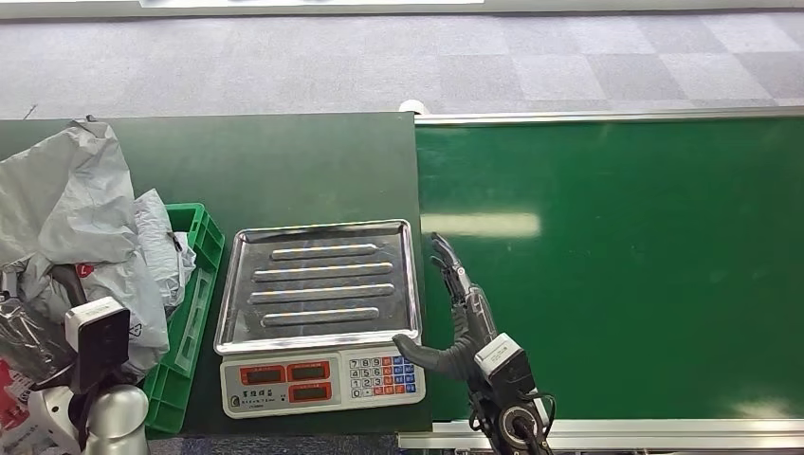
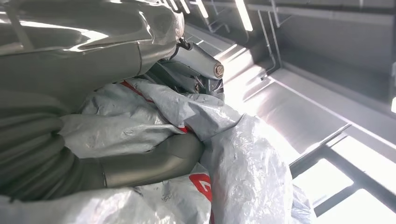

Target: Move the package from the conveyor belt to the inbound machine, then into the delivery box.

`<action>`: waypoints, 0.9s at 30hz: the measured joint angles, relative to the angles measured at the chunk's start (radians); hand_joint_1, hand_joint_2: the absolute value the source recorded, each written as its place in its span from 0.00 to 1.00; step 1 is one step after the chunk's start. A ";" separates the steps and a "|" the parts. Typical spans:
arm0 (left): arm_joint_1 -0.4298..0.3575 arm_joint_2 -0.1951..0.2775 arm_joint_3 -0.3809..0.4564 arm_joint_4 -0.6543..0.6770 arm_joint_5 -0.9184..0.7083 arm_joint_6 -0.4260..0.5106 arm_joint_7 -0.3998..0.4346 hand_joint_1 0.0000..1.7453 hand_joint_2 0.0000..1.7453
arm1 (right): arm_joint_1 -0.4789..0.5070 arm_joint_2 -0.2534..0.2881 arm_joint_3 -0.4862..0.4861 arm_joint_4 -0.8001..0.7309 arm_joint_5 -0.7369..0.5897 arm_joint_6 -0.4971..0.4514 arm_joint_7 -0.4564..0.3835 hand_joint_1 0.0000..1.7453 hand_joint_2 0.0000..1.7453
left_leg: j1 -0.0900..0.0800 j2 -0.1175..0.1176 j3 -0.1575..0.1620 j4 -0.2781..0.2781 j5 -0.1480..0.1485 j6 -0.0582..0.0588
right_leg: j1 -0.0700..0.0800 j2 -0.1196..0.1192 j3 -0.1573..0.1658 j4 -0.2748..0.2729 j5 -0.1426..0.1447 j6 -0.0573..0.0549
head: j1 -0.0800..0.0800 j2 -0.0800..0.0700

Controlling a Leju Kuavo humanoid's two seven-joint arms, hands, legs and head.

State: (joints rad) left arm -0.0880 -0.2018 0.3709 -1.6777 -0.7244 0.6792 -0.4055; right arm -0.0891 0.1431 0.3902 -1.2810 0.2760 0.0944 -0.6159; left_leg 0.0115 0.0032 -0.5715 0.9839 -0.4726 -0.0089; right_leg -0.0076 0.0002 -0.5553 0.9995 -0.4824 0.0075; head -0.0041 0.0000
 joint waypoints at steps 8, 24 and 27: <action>-0.060 0.070 -0.017 0.170 0.103 -0.009 0.056 0.00 1.00 | 0.005 0.004 -0.004 0.000 0.006 0.016 0.007 0.00 1.00 | 0.000 0.000 0.000 0.000 0.000 0.000 | 0.000 0.000 0.000 0.000 0.000 0.000 | 0.000 0.000; -0.031 0.053 -0.080 0.051 0.399 -0.006 -0.268 0.00 1.00 | 0.007 0.015 -0.015 0.010 -0.027 0.050 0.008 0.00 1.00 | 0.000 0.000 0.000 0.000 0.000 0.000 | 0.000 0.000 0.000 0.000 0.000 0.000 | 0.000 0.000; 0.003 0.053 -0.159 -0.014 0.477 -0.052 -0.281 0.00 1.00 | 0.004 0.017 -0.020 0.018 -0.045 0.058 0.009 0.00 1.00 | 0.000 -0.001 0.000 0.000 0.000 0.000 | 0.000 0.000 0.000 0.000 0.000 0.000 | 0.000 0.000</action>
State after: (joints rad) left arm -0.0846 -0.1484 0.2116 -1.6912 -0.2474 0.6268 -0.6866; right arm -0.0850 0.1597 0.3698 -1.2626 0.2309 0.1519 -0.6065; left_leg 0.0114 0.0026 -0.5717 0.9838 -0.4728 -0.0092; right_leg -0.0076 0.0001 -0.5551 0.9995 -0.4825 0.0075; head -0.0039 0.0000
